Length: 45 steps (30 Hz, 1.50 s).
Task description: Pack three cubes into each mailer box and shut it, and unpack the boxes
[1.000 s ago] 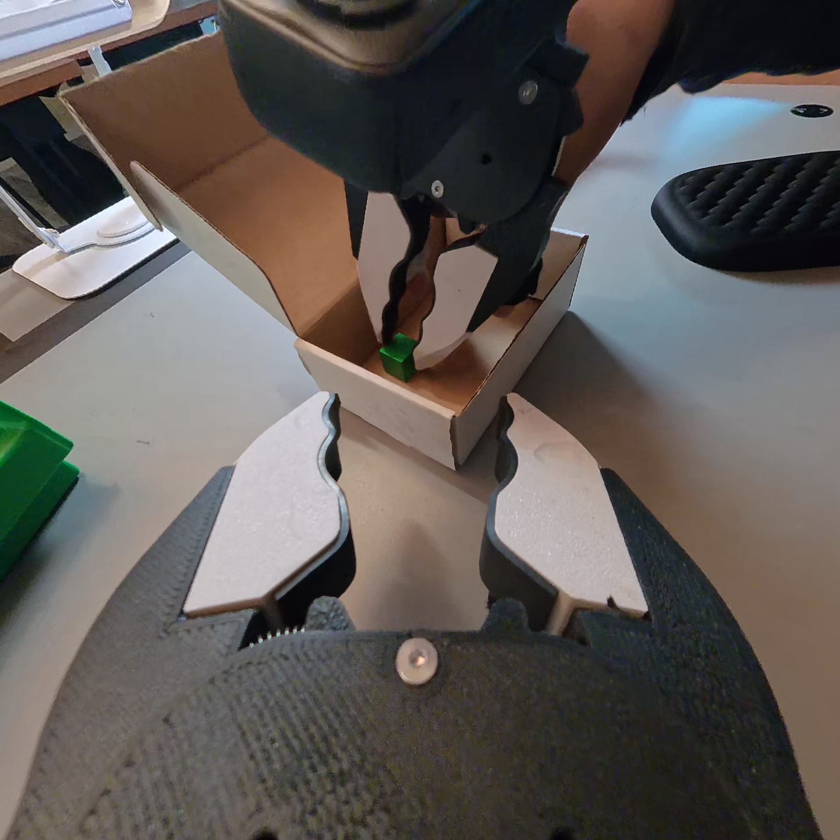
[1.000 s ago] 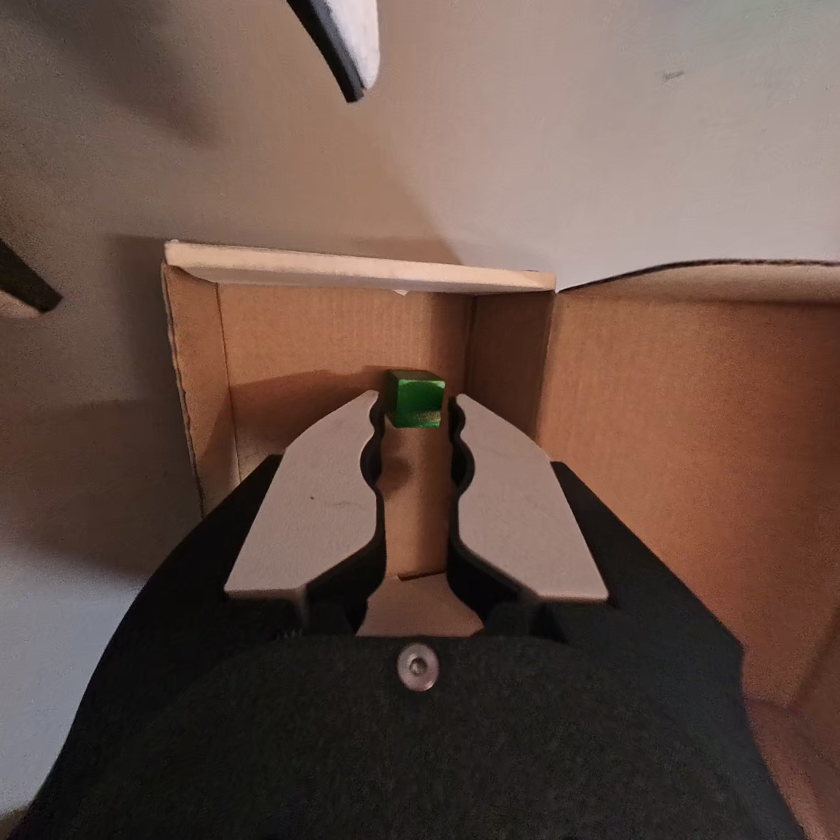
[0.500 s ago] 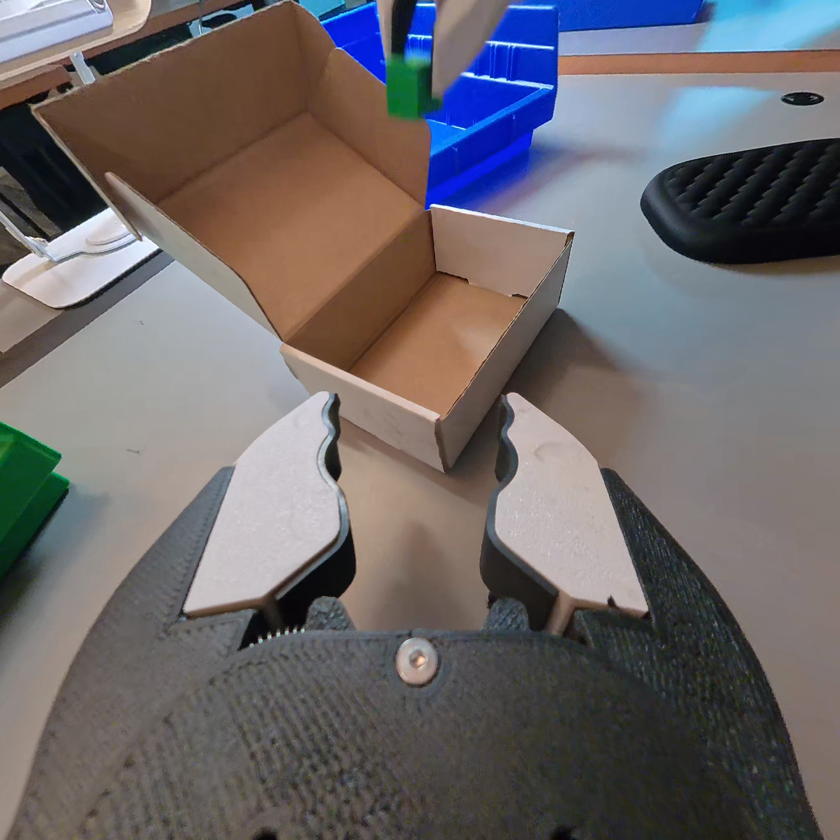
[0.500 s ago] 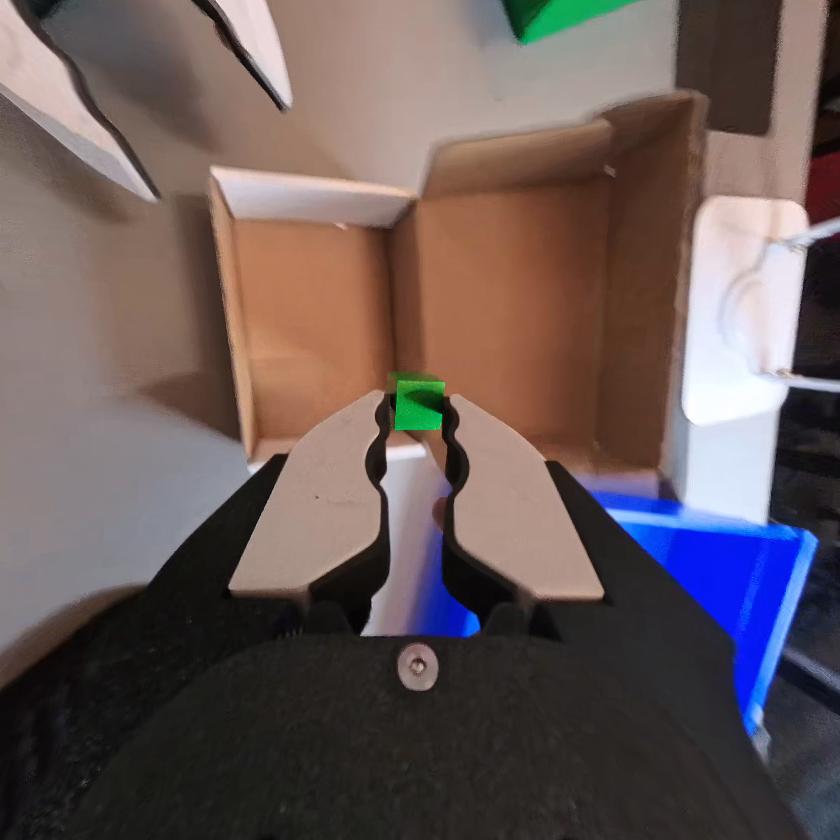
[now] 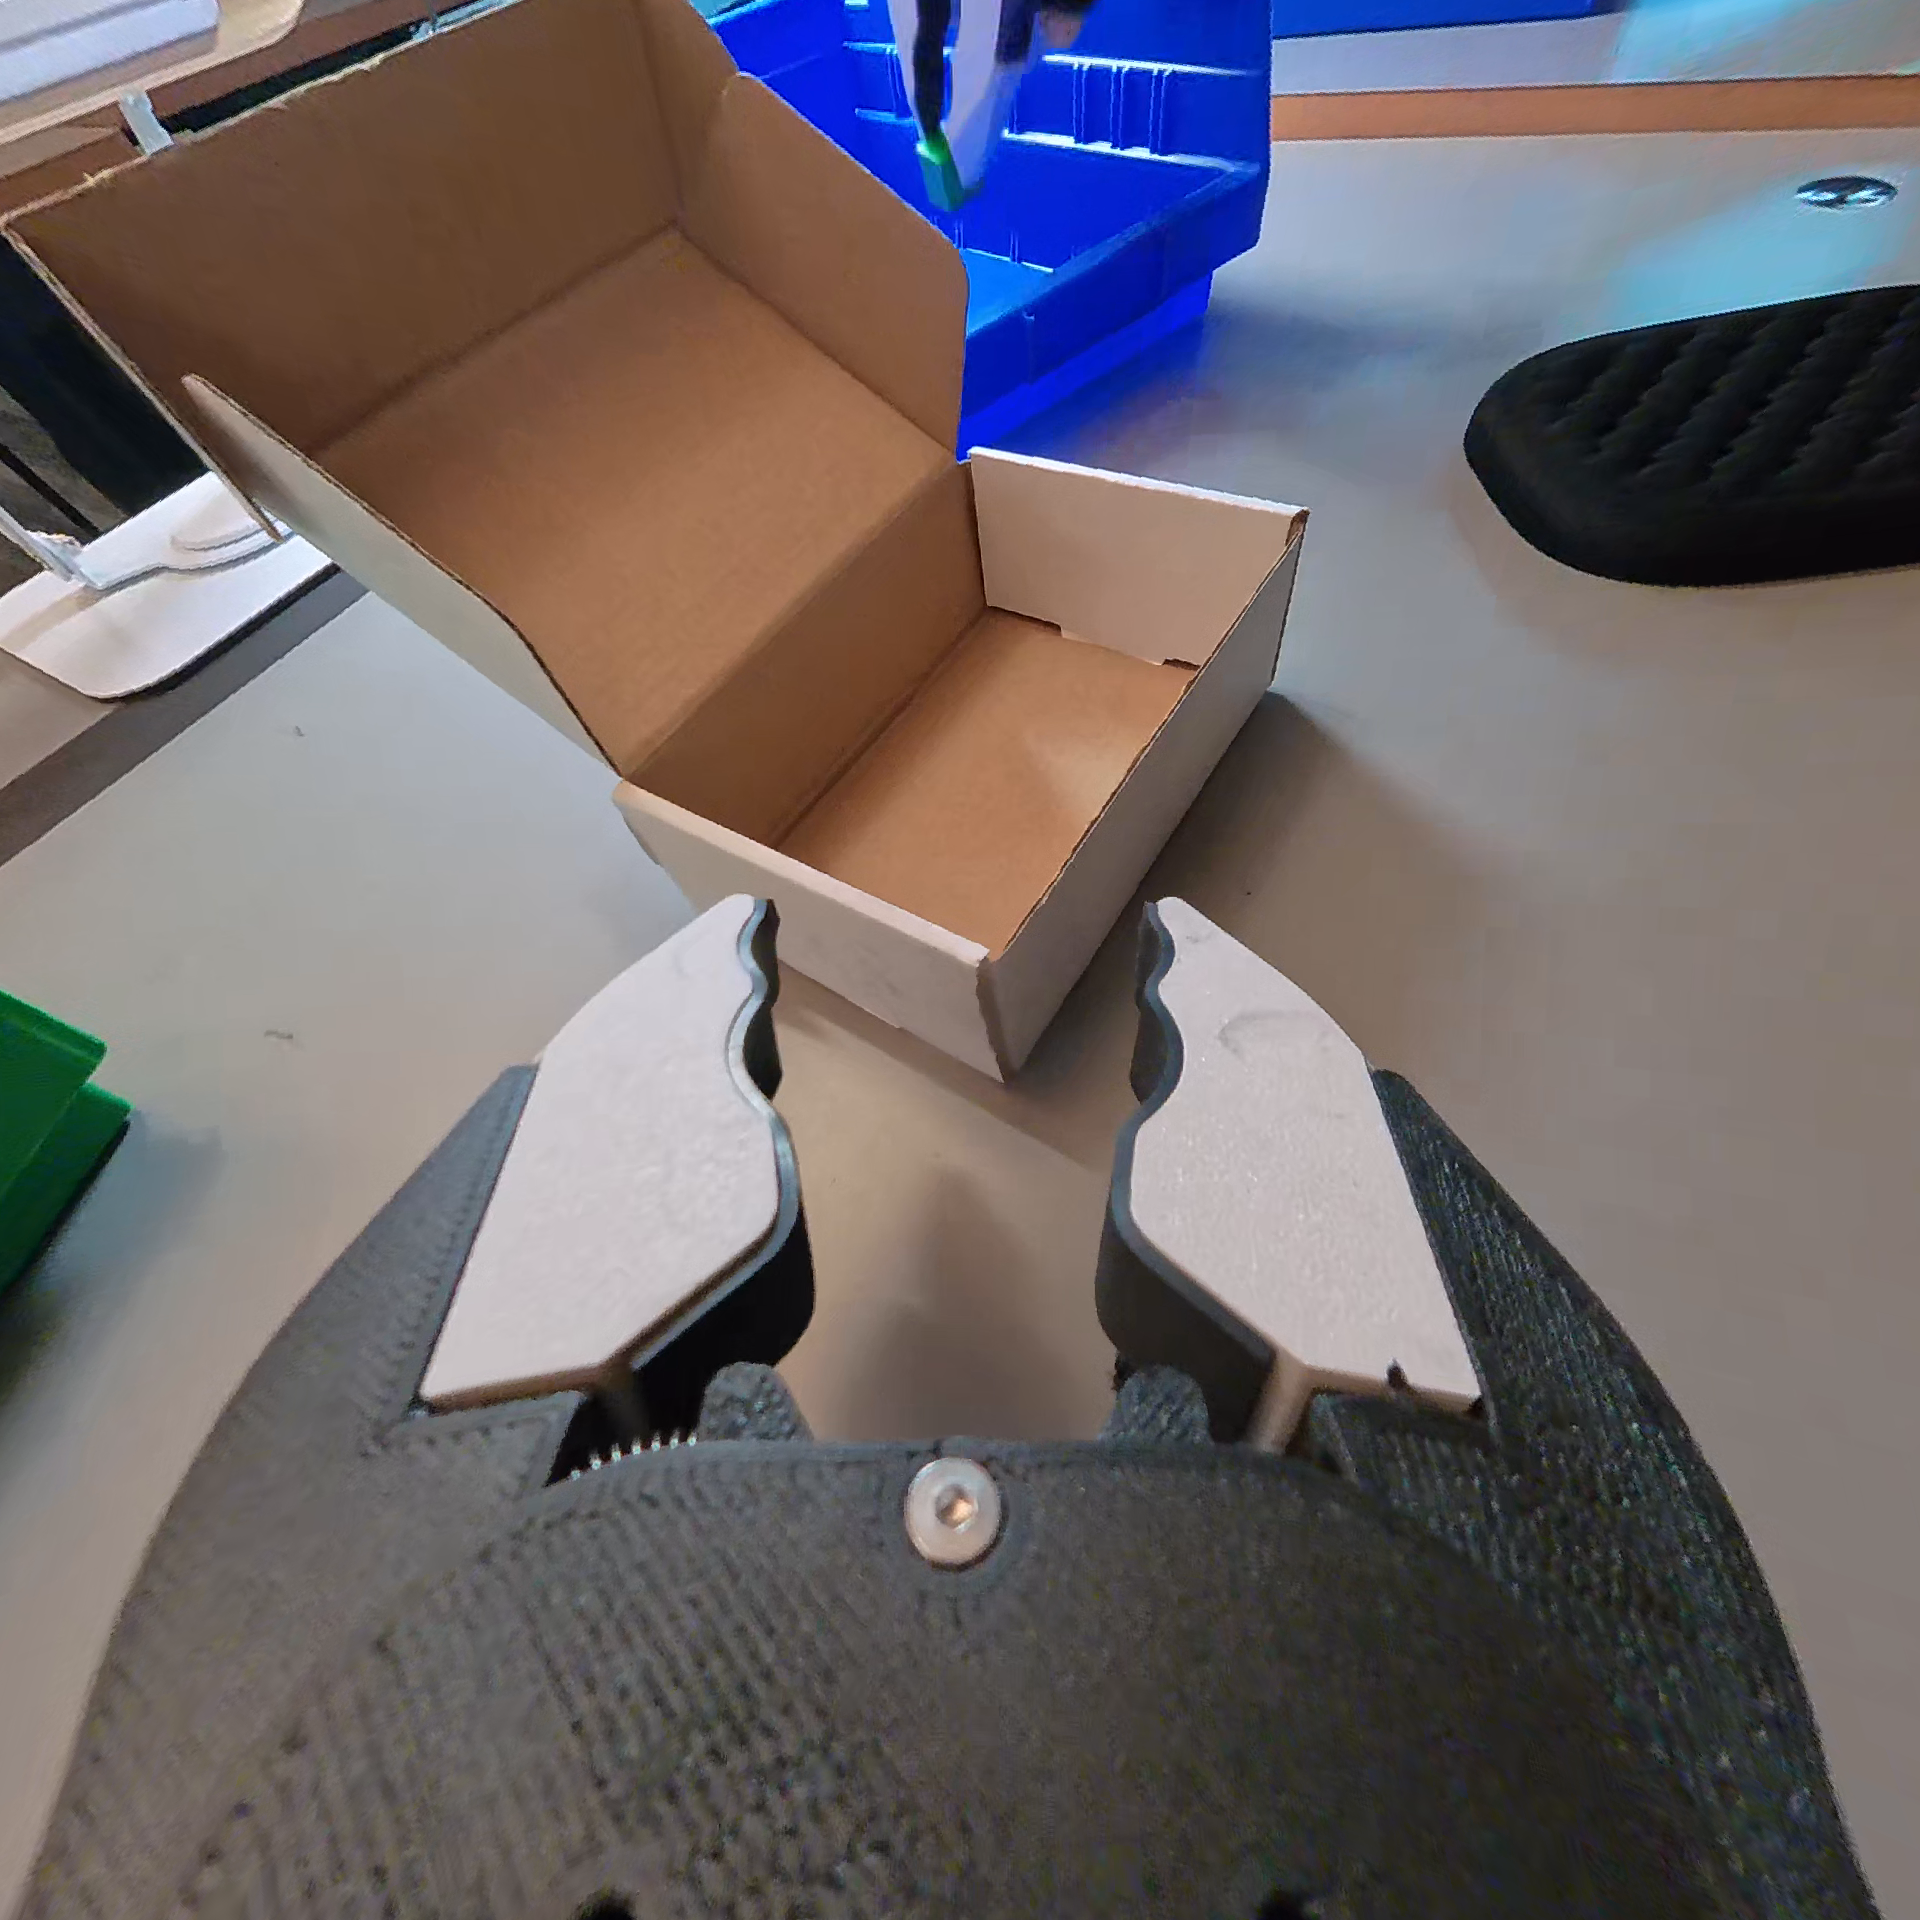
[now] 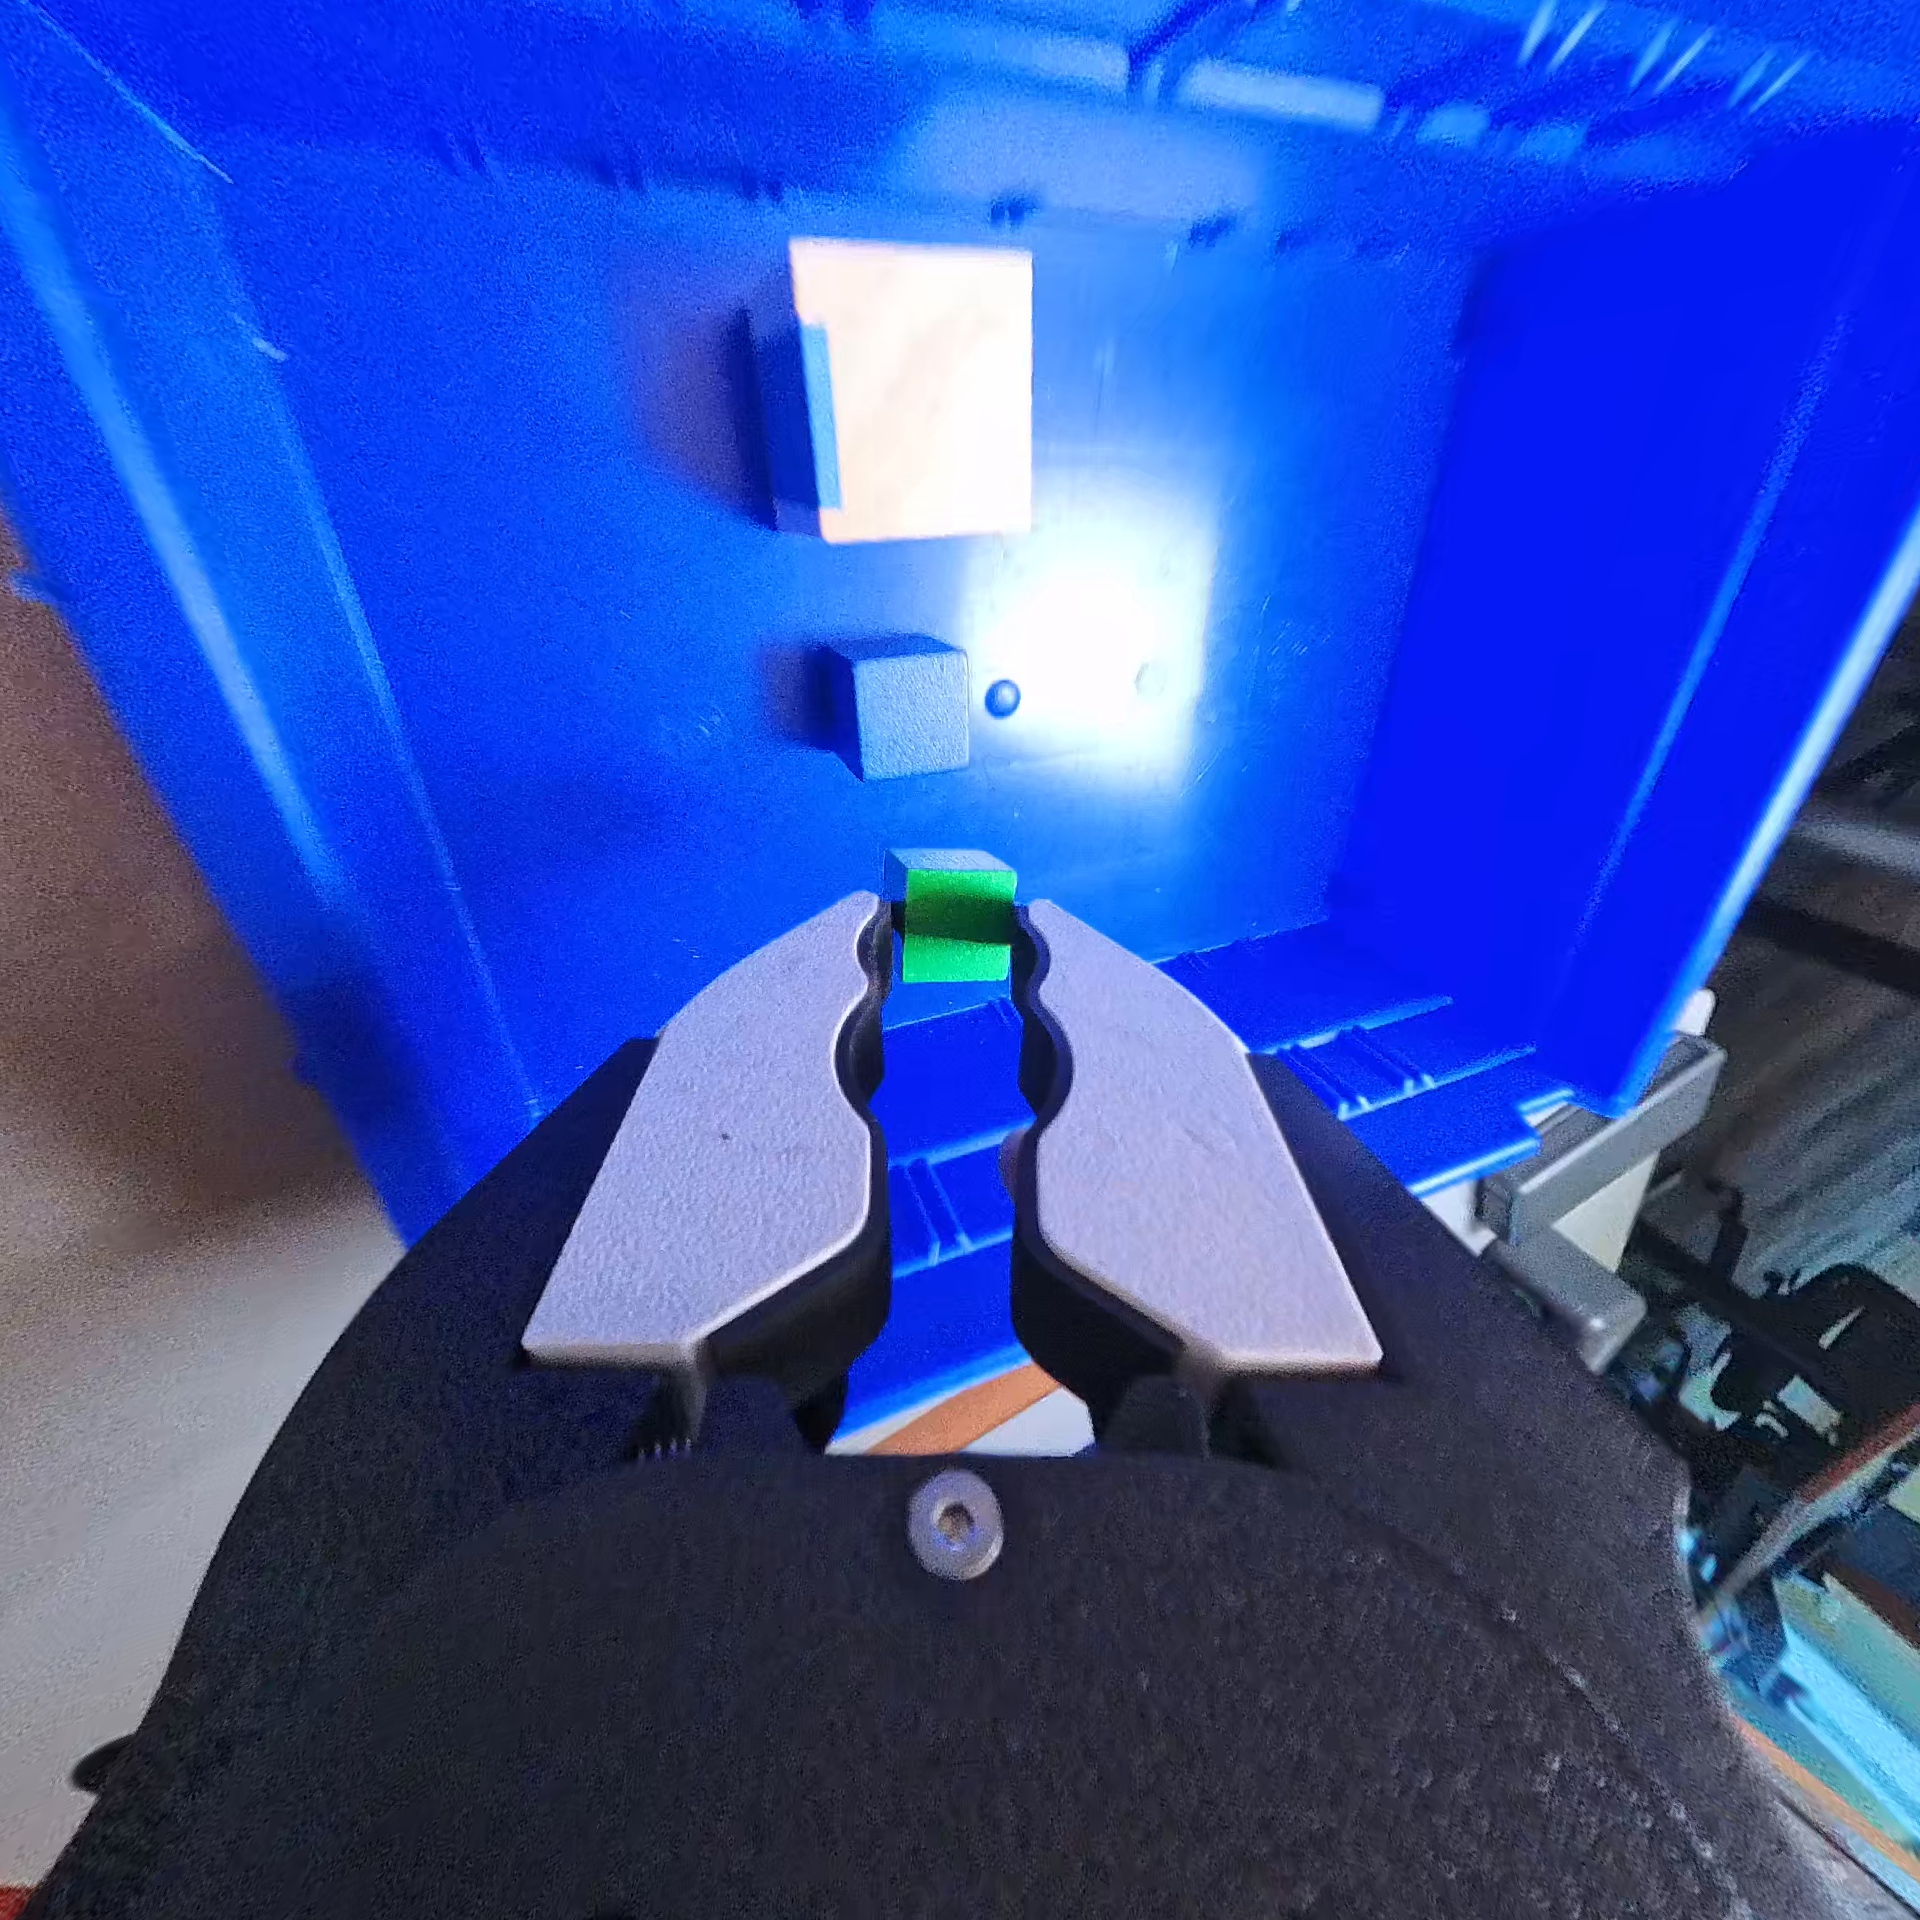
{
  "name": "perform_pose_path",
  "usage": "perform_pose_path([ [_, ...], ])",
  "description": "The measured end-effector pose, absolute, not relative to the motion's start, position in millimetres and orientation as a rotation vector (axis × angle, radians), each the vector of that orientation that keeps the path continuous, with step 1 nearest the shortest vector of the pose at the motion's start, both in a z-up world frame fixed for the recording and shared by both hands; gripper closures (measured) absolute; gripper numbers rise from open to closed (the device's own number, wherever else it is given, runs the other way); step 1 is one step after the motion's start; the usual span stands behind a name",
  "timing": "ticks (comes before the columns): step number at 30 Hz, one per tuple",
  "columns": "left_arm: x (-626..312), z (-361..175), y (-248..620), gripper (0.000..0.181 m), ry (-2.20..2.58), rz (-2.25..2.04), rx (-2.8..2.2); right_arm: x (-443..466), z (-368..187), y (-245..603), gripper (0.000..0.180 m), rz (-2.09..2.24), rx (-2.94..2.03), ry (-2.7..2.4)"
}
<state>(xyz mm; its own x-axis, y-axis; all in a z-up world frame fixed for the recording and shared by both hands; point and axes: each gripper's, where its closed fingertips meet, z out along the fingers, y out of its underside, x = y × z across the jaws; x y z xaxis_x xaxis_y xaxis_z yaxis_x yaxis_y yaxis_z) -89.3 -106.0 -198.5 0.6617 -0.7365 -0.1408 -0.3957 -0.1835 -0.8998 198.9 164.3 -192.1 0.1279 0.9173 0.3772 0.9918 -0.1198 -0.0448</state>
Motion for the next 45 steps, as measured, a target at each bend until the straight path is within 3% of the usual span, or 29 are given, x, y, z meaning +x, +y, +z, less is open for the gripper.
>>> perform_pose_path([
  [10, -90.0, -199.8, -105.0, 0.116, 0.890, -0.424, -1.822, 214.2, -242.5, 175.8, 0.157, -0.479, -2.253, -2.004],
  [19, -90.6, -199.7, -104.6, 0.116, 0.881, -0.439, -1.828, 217.3, -236.6, 177.7, 0.148, -0.547, -2.208, -2.016],
  [25, -92.1, -197.8, -103.7, 0.116, 0.863, -0.447, -1.826, 170.4, -173.9, 167.6, 0.147, -0.269, -2.007, -1.749],
  [31, -93.9, -193.3, -101.2, 0.116, 0.839, -0.458, -1.813, 95.5, -124.4, 87.6, 0.147, 0.397, -1.809, -1.469],
  [35, -105.1, -169.8, -86.0, 0.119, 0.684, -0.603, -1.781, 65.0, -124.5, 31.5, 0.145, 0.765, -1.809, -1.365],
  [45, -123.9, -135.8, 3.8, 0.143, 0.417, -0.786, -1.871, 36.6, -148.0, 25.2, 0.149, 0.752, -2.011, -1.174],
])
